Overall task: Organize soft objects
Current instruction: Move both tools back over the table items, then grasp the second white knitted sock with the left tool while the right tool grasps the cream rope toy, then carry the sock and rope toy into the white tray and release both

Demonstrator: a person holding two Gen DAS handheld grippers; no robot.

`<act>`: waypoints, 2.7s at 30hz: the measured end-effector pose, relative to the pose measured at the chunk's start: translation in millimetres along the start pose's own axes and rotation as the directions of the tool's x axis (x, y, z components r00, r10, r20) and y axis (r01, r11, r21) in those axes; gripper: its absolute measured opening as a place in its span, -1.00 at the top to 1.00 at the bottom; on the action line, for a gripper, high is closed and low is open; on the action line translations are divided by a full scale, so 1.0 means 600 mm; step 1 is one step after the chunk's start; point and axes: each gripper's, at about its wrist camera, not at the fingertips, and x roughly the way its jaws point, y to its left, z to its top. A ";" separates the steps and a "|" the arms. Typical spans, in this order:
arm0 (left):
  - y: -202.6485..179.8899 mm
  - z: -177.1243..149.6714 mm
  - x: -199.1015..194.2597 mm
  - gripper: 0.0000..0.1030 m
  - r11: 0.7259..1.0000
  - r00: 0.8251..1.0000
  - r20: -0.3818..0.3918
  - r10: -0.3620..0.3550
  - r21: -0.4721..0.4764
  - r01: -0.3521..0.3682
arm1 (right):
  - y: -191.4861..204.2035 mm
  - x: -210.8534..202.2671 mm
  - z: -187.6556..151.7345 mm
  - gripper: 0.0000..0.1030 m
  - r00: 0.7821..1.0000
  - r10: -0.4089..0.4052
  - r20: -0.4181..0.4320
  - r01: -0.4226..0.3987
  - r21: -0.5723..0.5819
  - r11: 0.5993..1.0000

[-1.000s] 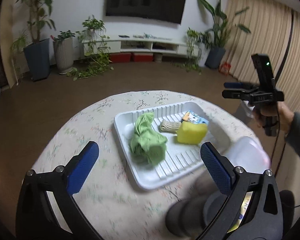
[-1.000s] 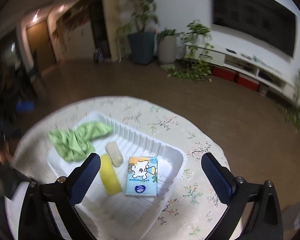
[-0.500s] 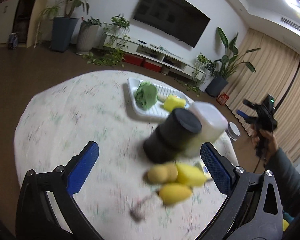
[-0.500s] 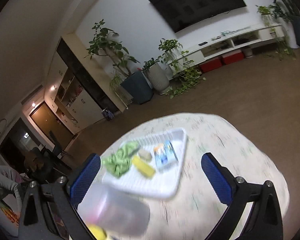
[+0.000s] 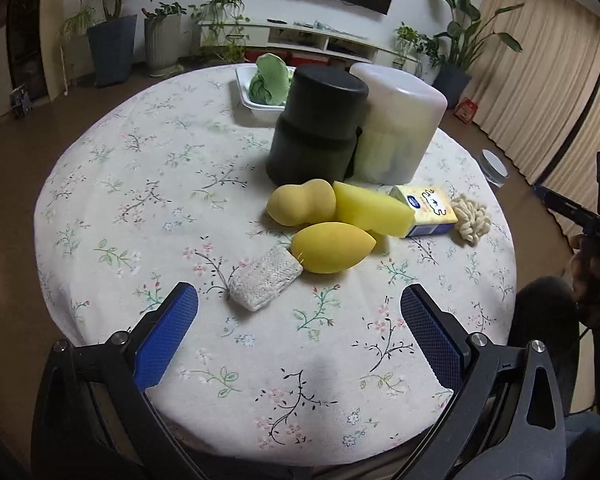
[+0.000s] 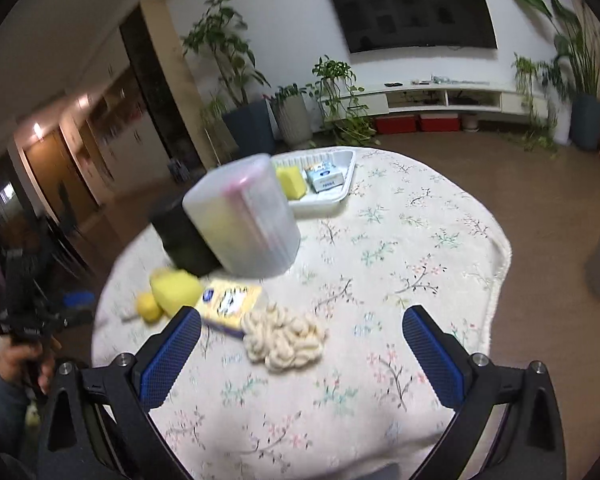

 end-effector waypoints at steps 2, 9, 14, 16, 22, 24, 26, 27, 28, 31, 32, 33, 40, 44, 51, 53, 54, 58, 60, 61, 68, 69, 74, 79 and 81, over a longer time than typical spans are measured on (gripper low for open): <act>-0.003 0.004 0.004 -1.00 1.000 1.000 -0.018 0.010 0.022 -0.009 | 0.017 0.004 -0.004 -1.00 0.999 -0.034 -0.039 0.033 -0.026 0.999; -0.024 0.019 0.048 -1.00 0.975 0.991 -0.122 0.048 0.223 -0.019 | 0.069 0.067 -0.040 -0.99 0.967 -0.110 -0.230 0.064 -0.196 0.978; -0.017 0.028 0.091 -0.97 0.943 0.979 -0.201 0.032 0.331 0.037 | 0.057 0.090 -0.034 -0.81 0.947 -0.123 -0.298 0.067 -0.191 0.979; -0.009 0.032 0.099 -0.71 0.947 0.975 -0.221 0.013 0.316 0.059 | 0.050 0.095 -0.028 -0.78 0.943 -0.132 -0.305 0.073 -0.198 0.978; -0.008 0.024 0.109 -0.28 0.946 0.967 -0.253 0.017 0.318 0.067 | 0.050 0.120 -0.014 -0.75 0.932 -0.157 -0.326 0.081 -0.236 0.968; -0.013 0.022 0.110 -0.28 0.943 0.964 -0.265 0.023 0.327 0.067 | 0.053 0.132 -0.014 -0.73 0.926 -0.164 -0.340 0.076 -0.256 0.964; -0.016 0.018 0.111 -0.28 0.939 0.961 -0.271 0.044 0.339 0.053 | 0.055 0.142 -0.014 -0.73 0.922 -0.166 -0.350 0.070 -0.272 0.960; -0.019 0.017 0.111 -0.28 0.936 0.960 -0.275 0.048 0.348 0.053 | 0.057 0.147 -0.014 -0.73 0.920 -0.168 -0.355 0.067 -0.281 0.957; -0.020 0.017 0.111 -0.28 0.934 0.959 -0.278 0.047 0.352 0.056 | 0.058 0.151 -0.014 -0.73 0.919 -0.170 -0.357 0.064 -0.290 0.955; -0.020 0.016 0.109 -0.28 0.934 0.957 -0.287 0.037 0.350 0.069 | 0.063 0.161 -0.013 -0.73 0.916 -0.172 -0.362 0.051 -0.320 0.946; -0.018 0.016 0.108 -0.28 0.935 0.957 -0.289 0.028 0.345 0.077 | 0.064 0.164 -0.013 -0.73 0.915 -0.173 -0.365 0.046 -0.330 0.943; -0.015 0.016 0.107 -0.27 0.938 0.957 -0.291 0.014 0.335 0.088 | 0.063 0.167 -0.013 -0.73 0.914 -0.166 -0.370 0.035 -0.336 0.941; 0.004 0.029 0.109 0.35 0.950 0.958 -0.285 0.033 0.306 0.058 | 0.054 0.188 -0.019 -0.73 0.899 -0.117 -0.422 -0.054 -0.371 0.927; 0.009 0.030 0.107 0.44 0.954 0.958 -0.283 0.041 0.295 0.046 | 0.050 0.201 -0.012 -0.68 0.898 -0.101 -0.429 -0.080 -0.383 0.920; 0.001 0.024 0.105 0.51 0.954 0.963 -0.260 0.068 0.301 0.013 | 0.057 0.221 -0.017 -0.47 0.890 -0.089 -0.447 -0.115 -0.409 0.905; 0.000 0.023 0.103 0.51 0.954 0.964 -0.258 0.068 0.298 0.013 | 0.055 0.222 -0.016 -0.38 0.890 -0.079 -0.448 -0.123 -0.404 0.907; -0.001 0.023 0.103 0.52 0.954 0.964 -0.257 0.070 0.299 0.010 | 0.055 0.222 -0.016 -0.32 0.891 -0.075 -0.449 -0.127 -0.404 0.906; -0.005 0.021 0.096 0.53 0.957 0.967 -0.247 0.069 0.291 0.006 | 0.063 0.216 -0.017 0.06 0.889 -0.062 -0.453 -0.148 -0.415 0.898; -0.009 0.019 0.090 0.53 0.958 0.968 -0.245 0.060 0.287 0.013 | 0.067 0.211 -0.018 0.23 0.888 -0.063 -0.456 -0.151 -0.419 0.895; -0.011 0.017 0.088 0.53 0.958 0.968 -0.245 0.061 0.287 0.013 | 0.068 0.209 -0.019 0.25 0.886 -0.060 -0.459 -0.155 -0.416 0.896; -0.016 0.010 0.078 0.53 0.961 0.965 -0.256 0.066 0.275 0.007 | 0.079 0.187 -0.029 0.27 0.885 -0.017 -0.464 -0.182 -0.379 0.907; -0.017 0.009 0.077 0.53 0.961 0.964 -0.257 0.068 0.275 0.006 | 0.081 0.185 -0.031 0.28 0.883 -0.012 -0.468 -0.186 -0.374 0.909; -0.023 0.001 0.061 0.53 0.967 0.966 -0.254 0.056 0.255 0.011 | 0.086 0.176 -0.040 0.28 0.876 0.009 -0.483 -0.203 -0.353 0.913; -0.034 -0.006 0.041 0.53 0.970 0.966 -0.259 0.007 0.235 0.056 | 0.080 0.159 -0.048 0.28 0.868 0.037 -0.496 -0.219 -0.315 0.923; -0.043 -0.007 0.034 0.53 0.969 0.965 -0.261 -0.014 0.235 0.077 | 0.074 0.151 -0.050 0.28 0.864 0.041 -0.502 -0.221 -0.303 0.927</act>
